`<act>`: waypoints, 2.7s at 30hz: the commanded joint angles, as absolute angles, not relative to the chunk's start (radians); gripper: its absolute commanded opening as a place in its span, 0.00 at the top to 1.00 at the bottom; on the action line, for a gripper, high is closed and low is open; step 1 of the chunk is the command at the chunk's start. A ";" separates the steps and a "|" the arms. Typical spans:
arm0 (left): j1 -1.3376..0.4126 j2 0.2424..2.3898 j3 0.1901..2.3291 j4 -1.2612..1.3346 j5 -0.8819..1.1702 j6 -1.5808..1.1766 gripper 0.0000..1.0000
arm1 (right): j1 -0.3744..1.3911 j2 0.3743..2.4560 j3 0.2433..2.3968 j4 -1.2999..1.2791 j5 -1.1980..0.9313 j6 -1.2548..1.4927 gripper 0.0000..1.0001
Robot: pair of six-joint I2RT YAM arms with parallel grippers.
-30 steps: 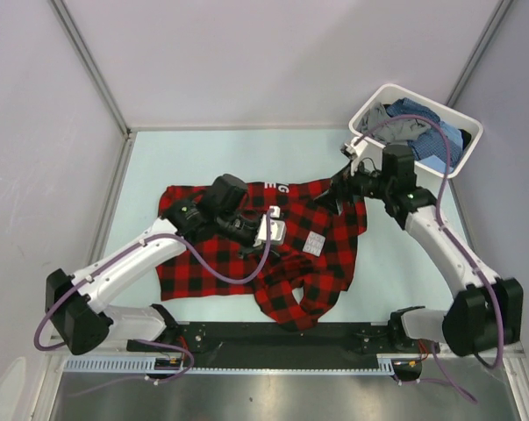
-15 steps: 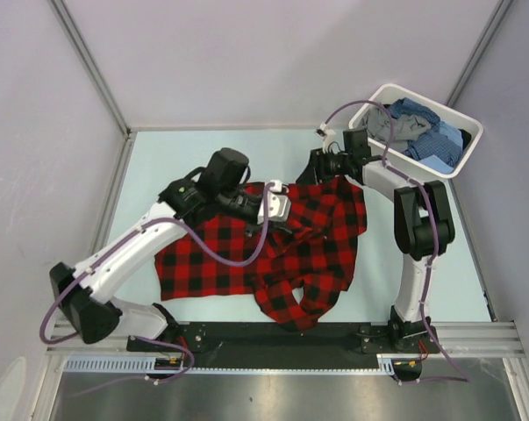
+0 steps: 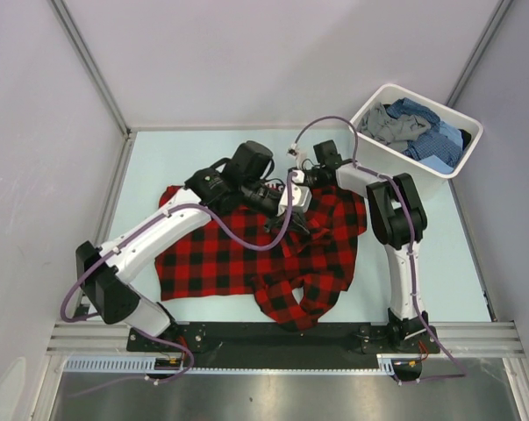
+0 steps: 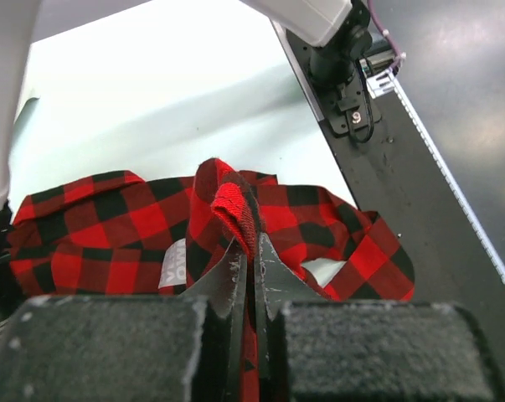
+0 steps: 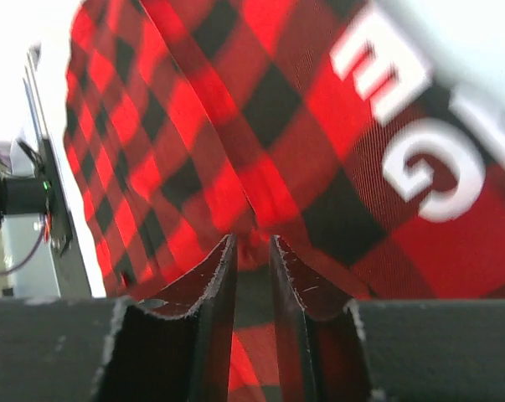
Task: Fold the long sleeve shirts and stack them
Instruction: Fold the shirt
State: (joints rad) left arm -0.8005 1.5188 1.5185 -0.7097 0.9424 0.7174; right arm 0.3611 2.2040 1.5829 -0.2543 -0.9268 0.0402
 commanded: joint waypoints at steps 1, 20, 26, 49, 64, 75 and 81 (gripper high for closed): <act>-0.775 1.447 1.507 -0.594 0.953 0.564 1.00 | 0.348 2.230 1.580 -0.435 -0.954 -0.057 0.73; -0.183 1.471 1.054 -0.063 0.718 -0.017 1.00 | 0.172 2.098 1.686 -0.730 -0.841 -0.310 0.12; -0.075 1.569 1.066 -0.089 0.704 0.028 1.00 | 0.176 2.146 1.697 -0.747 -0.762 -0.348 0.13; 0.115 1.652 0.928 -0.247 0.500 0.124 0.95 | 0.213 2.168 1.741 -0.853 -0.698 -0.455 0.18; 0.146 1.615 1.031 -0.422 0.480 0.366 0.58 | 0.224 2.094 1.837 -0.923 -0.646 -0.532 0.28; 0.175 1.895 1.471 -0.669 0.534 0.790 0.23 | 0.247 2.212 2.009 -0.822 -0.451 -0.679 0.27; 0.178 2.034 1.615 -0.666 0.488 0.813 0.24 | 0.253 2.301 2.100 -0.781 -0.387 -0.738 0.24</act>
State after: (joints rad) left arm 0.1703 1.9755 1.5410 -0.6014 0.4984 0.7383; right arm 0.2459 2.2475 2.0460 -0.8146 -0.4557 -0.6704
